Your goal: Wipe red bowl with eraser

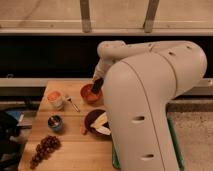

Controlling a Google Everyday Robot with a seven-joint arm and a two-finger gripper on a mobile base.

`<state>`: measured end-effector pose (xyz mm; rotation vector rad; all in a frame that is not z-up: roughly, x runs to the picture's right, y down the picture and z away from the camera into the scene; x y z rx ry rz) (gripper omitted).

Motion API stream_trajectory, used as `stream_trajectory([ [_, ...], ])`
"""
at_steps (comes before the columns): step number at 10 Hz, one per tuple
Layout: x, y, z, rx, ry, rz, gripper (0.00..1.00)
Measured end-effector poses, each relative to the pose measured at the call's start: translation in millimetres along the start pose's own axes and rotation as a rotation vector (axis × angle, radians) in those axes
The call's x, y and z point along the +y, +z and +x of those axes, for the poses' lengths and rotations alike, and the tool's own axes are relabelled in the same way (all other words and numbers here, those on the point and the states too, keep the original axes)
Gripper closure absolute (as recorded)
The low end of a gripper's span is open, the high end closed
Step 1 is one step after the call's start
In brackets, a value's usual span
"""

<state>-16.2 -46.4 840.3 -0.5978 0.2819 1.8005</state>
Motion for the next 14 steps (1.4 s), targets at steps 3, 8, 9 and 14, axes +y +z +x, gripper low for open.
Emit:
stream_trajectory([
  [3, 19.1, 13.4, -2.1, 0.049, -0.116, -0.009, 1.0],
  [8, 40.7, 25.0, 8.7, 0.093, -0.213, -0.008, 1.0],
  [9, 43.5, 30.9, 11.7, 0.102, -0.221, -0.005, 1.0],
  [14, 47.8, 56.4, 18.7, 0.142, -0.217, 0.006, 1.0],
])
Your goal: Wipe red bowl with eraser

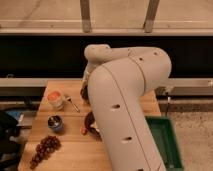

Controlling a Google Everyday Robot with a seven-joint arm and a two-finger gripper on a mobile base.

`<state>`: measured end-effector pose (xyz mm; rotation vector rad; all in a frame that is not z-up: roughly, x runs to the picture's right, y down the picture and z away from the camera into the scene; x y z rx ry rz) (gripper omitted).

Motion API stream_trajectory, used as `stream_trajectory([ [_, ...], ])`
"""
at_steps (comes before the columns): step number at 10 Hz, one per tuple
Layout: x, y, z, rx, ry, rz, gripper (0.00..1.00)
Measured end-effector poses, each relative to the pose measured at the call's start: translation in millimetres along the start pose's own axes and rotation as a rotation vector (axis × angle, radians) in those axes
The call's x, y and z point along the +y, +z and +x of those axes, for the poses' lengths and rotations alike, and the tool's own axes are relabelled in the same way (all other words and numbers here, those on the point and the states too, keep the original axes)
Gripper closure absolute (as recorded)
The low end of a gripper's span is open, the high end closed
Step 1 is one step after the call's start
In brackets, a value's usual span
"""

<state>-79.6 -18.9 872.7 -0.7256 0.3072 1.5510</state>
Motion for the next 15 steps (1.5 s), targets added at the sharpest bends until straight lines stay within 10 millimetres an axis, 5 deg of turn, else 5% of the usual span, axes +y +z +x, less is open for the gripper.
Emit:
stream_trajectory([
  [6, -0.7, 0.1, -1.9, -0.005, 0.008, 0.002, 1.0],
  [10, -29.0, 18.6, -34.2, 0.001, 0.063, 0.021, 1.0],
  [15, -33.2, 25.8, -36.0, 0.012, 0.076, 0.041, 1.0],
])
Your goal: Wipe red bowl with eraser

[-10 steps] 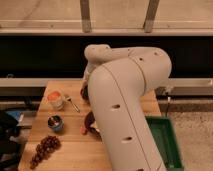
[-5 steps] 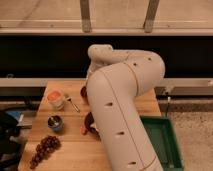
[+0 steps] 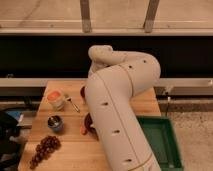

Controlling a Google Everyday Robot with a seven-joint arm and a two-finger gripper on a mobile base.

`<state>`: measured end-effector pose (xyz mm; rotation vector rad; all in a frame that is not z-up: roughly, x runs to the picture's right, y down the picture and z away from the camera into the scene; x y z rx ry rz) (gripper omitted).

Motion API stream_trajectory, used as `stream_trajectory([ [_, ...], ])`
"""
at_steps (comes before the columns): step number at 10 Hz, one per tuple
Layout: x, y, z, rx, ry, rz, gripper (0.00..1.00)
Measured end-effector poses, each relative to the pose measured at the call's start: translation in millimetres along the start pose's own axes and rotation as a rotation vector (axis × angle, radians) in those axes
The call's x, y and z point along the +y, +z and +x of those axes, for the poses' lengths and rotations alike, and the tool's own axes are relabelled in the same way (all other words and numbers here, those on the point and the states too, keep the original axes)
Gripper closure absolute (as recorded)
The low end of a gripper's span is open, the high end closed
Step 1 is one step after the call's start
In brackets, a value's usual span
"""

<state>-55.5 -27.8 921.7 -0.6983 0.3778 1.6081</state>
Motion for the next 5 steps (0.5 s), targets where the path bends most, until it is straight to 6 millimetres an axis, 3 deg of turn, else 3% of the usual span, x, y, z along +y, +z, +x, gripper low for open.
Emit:
stream_trajectory([
  [3, 26.0, 0.5, -3.3, -0.007, -0.047, -0.031, 1.0],
  [5, 31.6, -2.4, -1.1, -0.011, -0.062, -0.045, 1.0],
])
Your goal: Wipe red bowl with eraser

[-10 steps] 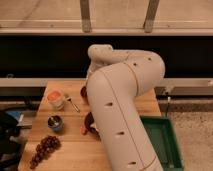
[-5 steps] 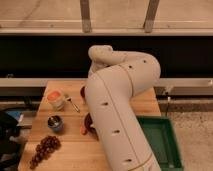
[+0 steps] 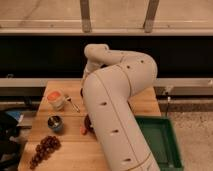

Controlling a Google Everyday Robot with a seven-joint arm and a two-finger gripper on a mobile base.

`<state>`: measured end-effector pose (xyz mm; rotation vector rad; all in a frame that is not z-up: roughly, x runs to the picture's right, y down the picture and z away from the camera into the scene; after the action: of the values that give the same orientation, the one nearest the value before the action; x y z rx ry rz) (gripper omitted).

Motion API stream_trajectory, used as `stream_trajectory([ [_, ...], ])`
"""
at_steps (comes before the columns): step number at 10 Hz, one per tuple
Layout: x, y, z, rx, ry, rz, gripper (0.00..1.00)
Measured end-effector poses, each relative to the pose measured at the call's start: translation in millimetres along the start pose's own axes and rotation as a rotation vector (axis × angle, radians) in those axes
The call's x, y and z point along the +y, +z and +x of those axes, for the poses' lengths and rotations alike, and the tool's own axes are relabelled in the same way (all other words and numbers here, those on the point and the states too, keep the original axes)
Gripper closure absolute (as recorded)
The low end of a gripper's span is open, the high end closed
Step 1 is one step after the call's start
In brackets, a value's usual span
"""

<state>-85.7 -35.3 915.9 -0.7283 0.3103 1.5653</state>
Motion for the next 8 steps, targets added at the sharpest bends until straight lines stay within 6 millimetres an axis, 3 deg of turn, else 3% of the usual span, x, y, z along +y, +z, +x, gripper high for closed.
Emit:
stream_trajectory([
  [2, -0.5, -1.3, 6.9, 0.007, -0.005, 0.007, 1.0],
  [6, -42.6, -6.9, 25.7, 0.047, 0.041, 0.09, 1.0],
  [8, -46.9, -3.8, 16.8, 0.05, 0.061, 0.111, 1.0],
])
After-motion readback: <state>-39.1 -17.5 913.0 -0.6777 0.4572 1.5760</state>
